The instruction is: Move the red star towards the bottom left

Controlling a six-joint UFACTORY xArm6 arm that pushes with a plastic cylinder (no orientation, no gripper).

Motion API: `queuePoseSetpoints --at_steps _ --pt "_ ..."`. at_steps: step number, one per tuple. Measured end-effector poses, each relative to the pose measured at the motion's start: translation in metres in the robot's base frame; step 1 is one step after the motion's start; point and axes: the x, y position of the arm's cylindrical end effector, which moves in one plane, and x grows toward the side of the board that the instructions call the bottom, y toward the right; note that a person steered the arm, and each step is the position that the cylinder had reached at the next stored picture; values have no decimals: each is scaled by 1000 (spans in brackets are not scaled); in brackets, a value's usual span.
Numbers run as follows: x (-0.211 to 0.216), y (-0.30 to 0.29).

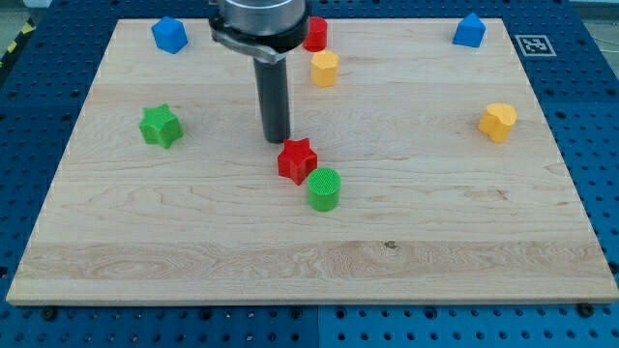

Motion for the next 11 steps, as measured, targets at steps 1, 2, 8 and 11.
queuePoseSetpoints --at_steps 1,2,8,11 --pt "0 26" --pt "19 50" --pt "98 -35" --pt "119 -102"
